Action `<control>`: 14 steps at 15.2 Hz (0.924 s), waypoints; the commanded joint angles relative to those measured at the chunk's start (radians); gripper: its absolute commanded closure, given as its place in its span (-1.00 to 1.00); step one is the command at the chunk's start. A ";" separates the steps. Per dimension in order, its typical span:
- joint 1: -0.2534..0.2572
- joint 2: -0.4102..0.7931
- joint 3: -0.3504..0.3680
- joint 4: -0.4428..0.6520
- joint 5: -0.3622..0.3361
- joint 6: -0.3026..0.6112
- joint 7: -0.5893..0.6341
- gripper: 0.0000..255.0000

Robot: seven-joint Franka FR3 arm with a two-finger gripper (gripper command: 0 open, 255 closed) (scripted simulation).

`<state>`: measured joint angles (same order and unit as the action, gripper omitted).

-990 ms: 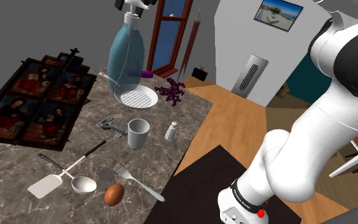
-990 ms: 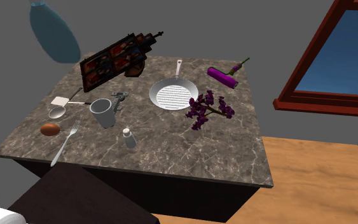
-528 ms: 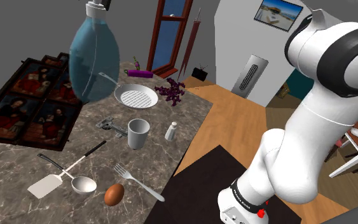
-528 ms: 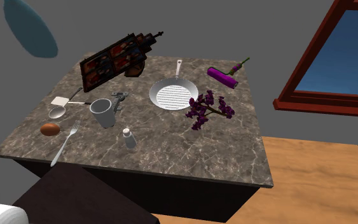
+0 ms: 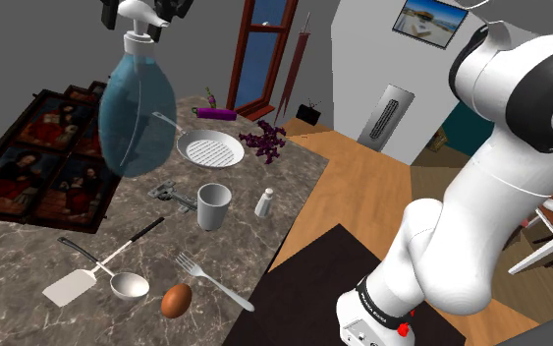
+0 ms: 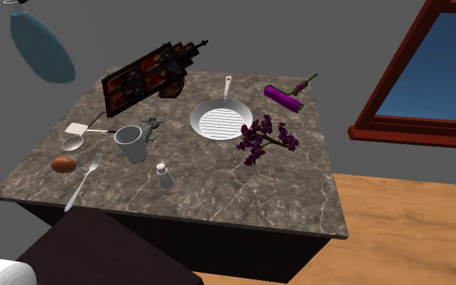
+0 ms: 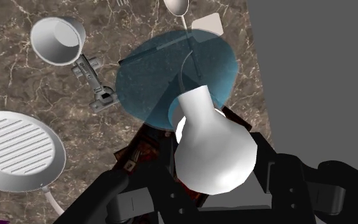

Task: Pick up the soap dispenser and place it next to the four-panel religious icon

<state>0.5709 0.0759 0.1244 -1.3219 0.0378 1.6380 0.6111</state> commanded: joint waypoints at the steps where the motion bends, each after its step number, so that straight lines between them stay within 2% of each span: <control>1: -0.001 -0.011 -0.001 -0.039 0.002 0.030 -0.003 1.00; 14: -0.004 -0.074 -0.003 -0.299 0.013 0.226 -0.017 1.00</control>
<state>0.5671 0.0077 0.1220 -1.5990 0.0492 1.8469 0.5967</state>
